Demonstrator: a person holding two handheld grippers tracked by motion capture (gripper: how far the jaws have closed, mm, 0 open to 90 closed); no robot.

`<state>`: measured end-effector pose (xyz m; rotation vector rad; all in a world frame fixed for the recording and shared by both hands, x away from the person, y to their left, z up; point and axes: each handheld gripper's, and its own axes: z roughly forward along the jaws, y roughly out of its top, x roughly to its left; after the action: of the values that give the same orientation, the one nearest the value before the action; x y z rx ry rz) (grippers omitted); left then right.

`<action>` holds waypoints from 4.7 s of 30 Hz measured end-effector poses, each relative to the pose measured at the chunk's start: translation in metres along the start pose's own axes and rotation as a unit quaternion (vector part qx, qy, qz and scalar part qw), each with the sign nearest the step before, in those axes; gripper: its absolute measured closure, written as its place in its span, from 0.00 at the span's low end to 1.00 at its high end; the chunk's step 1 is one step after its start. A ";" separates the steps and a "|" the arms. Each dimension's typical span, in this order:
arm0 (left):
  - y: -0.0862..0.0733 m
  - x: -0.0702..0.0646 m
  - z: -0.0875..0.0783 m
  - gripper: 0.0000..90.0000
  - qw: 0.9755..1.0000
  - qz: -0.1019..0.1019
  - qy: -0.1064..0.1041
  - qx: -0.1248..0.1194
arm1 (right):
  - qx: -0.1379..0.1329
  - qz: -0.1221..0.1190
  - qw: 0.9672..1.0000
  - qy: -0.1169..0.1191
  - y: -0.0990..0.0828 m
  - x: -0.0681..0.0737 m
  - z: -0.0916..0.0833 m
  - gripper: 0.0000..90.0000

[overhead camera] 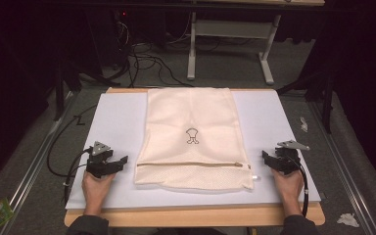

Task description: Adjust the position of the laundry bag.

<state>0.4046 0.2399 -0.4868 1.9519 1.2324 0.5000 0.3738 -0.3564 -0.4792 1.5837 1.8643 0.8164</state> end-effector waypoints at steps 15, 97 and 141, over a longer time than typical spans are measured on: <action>0.001 0.005 -0.002 0.35 0.999 -0.017 -0.030 -0.003 | 0.003 0.006 1.000 0.019 0.002 -0.003 -0.001 0.47; 0.019 -0.073 -0.011 0.56 0.994 0.029 -0.106 0.021 | 0.031 -0.041 0.989 0.139 0.017 0.062 -0.017 0.64; 0.013 -0.107 0.015 0.44 0.992 0.082 -0.085 0.043 | 0.131 -0.067 0.985 0.086 0.016 0.093 -0.015 0.54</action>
<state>0.3734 0.1361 -0.4792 2.1319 1.0061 0.3587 0.3589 -0.2637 -0.4601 1.5606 2.2530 0.6888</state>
